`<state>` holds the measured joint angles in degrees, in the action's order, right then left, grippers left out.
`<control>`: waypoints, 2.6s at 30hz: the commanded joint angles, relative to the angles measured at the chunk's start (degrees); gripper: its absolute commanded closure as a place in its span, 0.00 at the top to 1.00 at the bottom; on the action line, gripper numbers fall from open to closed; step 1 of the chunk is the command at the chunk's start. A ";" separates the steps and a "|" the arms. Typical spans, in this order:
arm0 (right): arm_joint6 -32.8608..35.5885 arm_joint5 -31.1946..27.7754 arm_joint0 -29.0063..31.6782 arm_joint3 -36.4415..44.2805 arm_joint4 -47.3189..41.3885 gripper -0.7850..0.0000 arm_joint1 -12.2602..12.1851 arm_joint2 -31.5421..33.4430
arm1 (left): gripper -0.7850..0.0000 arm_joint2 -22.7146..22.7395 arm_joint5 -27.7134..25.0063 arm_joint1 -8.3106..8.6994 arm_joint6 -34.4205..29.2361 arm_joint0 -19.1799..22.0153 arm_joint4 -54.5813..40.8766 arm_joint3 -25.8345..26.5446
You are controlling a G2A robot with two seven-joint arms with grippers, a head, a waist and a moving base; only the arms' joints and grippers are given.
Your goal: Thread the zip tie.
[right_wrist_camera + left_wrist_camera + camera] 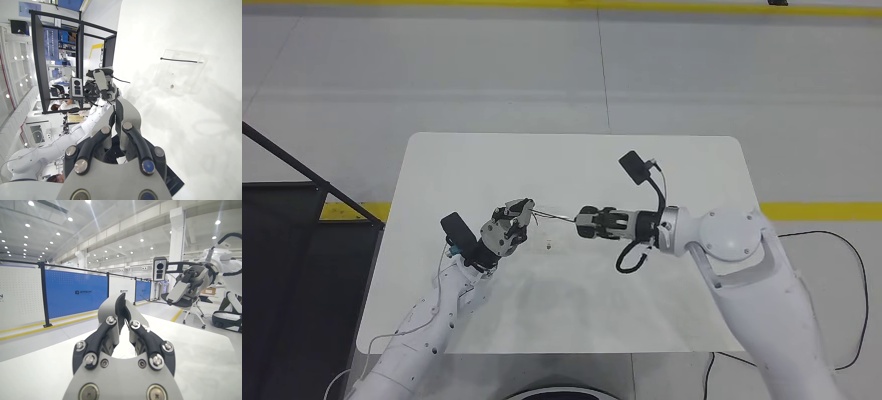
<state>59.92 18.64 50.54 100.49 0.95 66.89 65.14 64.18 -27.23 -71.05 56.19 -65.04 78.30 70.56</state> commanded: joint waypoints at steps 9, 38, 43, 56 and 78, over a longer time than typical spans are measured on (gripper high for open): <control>-0.38 0.79 -1.73 -1.61 -1.35 0.00 0.06 -1.15 | 0.00 0.00 0.00 0.00 0.00 0.00 0.00 0.00; -1.77 2.90 -4.46 -4.02 -3.48 0.00 -0.12 -2.93 | 0.00 0.00 0.00 0.00 0.00 0.00 0.00 0.00; -1.90 2.73 -4.29 -3.89 -3.66 0.00 -0.27 -2.82 | 0.00 0.00 0.00 0.00 0.00 0.00 0.00 0.00; -1.50 2.83 -4.57 -3.78 -3.29 0.00 -0.59 -3.35 | 0.00 0.00 0.00 0.00 0.00 0.00 0.00 0.00; -1.71 3.00 -5.22 -4.40 -4.52 0.00 -0.93 -3.71 | 0.00 0.00 0.00 0.00 0.00 0.00 0.00 0.00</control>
<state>58.18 21.58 45.34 96.11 -3.52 65.97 61.46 64.18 -27.23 -71.05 56.19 -65.04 78.30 70.56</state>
